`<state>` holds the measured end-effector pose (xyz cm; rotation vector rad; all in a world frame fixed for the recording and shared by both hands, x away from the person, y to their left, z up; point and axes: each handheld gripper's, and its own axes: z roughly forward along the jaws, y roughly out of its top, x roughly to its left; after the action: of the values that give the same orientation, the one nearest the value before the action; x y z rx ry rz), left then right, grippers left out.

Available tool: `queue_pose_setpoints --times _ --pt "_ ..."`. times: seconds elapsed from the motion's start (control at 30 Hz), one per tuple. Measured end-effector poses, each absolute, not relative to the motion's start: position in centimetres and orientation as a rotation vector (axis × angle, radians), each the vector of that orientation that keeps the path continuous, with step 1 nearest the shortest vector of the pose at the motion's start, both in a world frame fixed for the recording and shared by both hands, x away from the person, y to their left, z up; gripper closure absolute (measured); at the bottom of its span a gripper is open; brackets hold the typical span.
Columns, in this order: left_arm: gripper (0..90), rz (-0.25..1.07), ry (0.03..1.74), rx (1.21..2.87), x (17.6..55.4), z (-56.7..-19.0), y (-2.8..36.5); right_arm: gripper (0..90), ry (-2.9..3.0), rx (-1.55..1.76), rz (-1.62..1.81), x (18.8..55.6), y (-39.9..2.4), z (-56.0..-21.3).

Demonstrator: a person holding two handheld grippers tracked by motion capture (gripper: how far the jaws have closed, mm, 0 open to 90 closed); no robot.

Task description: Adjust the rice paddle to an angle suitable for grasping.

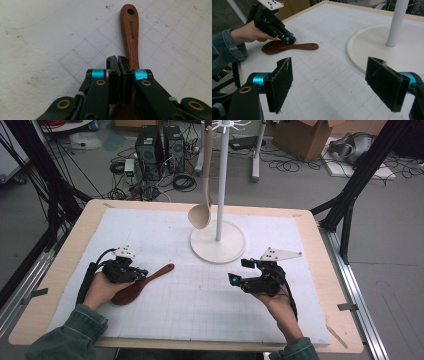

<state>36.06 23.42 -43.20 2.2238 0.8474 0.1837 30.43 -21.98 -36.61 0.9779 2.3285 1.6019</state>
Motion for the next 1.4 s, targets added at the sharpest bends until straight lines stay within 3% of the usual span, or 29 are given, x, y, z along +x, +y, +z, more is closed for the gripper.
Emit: queue_pose_setpoints --times 0.33,0.73,1.27,1.4 --pt "86.7 0.136 0.797 2.226 35.8 -43.2 23.2 21.6 2.335 0.977 1.598 30.4 -21.9 -36.9" --pt "68.4 0.143 0.642 2.242 35.4 -41.4 21.4 21.6 2.349 0.980 1.584 30.2 -21.8 -37.2" --pt "67.8 0.137 0.641 2.360 35.9 -43.0 20.3 21.6 2.349 0.983 1.585 30.0 -22.1 -37.6" --pt "72.0 0.161 0.635 2.365 35.9 -43.1 20.3 21.6 2.351 0.977 1.584 30.1 -22.1 -37.8"
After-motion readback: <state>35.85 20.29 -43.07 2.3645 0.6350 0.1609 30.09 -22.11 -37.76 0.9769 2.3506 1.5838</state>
